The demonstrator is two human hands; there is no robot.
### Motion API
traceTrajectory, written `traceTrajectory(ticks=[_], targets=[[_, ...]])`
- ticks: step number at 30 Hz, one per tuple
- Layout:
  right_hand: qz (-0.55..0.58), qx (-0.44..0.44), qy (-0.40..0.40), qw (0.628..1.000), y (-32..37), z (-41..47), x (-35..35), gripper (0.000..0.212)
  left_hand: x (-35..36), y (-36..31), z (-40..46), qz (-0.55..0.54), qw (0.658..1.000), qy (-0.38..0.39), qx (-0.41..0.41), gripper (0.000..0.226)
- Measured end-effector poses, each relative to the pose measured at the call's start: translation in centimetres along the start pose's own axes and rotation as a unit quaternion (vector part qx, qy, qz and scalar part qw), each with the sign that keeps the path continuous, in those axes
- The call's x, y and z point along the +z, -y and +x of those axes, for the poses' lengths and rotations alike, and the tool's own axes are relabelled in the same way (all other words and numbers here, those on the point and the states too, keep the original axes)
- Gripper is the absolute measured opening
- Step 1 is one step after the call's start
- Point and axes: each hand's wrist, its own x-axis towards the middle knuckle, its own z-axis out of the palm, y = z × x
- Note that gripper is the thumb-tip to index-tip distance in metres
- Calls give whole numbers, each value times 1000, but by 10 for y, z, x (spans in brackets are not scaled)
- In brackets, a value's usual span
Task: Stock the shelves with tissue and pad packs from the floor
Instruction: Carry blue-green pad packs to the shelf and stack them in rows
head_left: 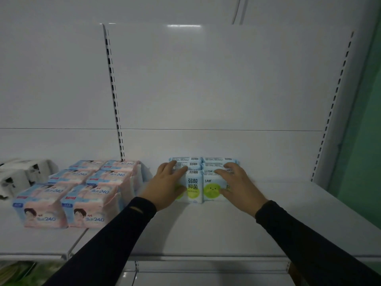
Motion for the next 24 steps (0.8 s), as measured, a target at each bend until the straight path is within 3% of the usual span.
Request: traceTrajectory(ticks=[14,21,24], targets=[[-124,3,60,990,-5,7,-2,77,6,-4,4,18,999,2,-32,68],[-7,27,-60,998,7,-31,-39,61,-28,-29,-5,-30,996,-75,43,63],[-31,36,-135,990,7,-72,-59,55,-37,-61,-11,-90,986,-89,105,59]])
